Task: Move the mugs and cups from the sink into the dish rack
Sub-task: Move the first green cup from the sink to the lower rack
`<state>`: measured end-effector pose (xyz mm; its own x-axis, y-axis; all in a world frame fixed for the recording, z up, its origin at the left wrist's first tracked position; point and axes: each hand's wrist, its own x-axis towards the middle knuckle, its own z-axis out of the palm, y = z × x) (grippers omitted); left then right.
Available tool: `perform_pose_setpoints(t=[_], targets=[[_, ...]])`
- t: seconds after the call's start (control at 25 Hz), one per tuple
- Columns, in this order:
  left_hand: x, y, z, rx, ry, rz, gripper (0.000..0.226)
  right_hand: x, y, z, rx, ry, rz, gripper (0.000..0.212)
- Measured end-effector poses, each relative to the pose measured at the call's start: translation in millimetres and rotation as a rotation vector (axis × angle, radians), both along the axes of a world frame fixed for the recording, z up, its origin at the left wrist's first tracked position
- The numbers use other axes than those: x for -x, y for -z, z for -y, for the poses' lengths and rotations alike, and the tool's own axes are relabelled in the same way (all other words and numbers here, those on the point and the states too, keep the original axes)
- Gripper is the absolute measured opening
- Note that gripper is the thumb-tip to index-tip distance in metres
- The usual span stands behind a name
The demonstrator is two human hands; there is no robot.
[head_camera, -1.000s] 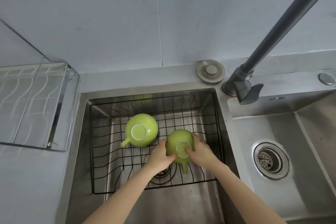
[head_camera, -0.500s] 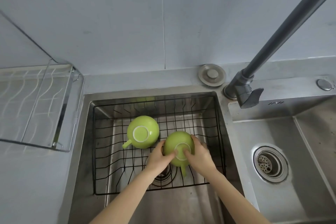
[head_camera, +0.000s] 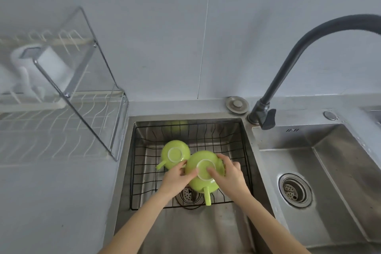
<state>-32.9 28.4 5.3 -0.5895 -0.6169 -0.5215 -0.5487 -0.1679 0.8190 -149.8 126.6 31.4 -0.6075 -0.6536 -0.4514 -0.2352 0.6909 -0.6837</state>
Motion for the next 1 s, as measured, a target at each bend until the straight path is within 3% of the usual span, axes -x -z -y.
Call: perform_pose_setpoints(t=[0.24,0.44,0.64,1.0], targets=[[-61,-28,-9,0.046,0.105,-0.089,0.072,-52,-29,-6,0.071,-0.010,-0.049,0.057],[-116,-44,-7,0.181,0.292,-0.010,0.083,-96,-40,1,0.094,-0.058,-0.048,0.057],[-167,-52,9,0.365,0.279,0.061,0.095,-147,-42,17,0.131,-0.089,-0.049,0.059],[-256,-63,65,0.503,0.200,0.036,0.096,-229,-57,71,0.231,-0.181,-0.066,0.071]])
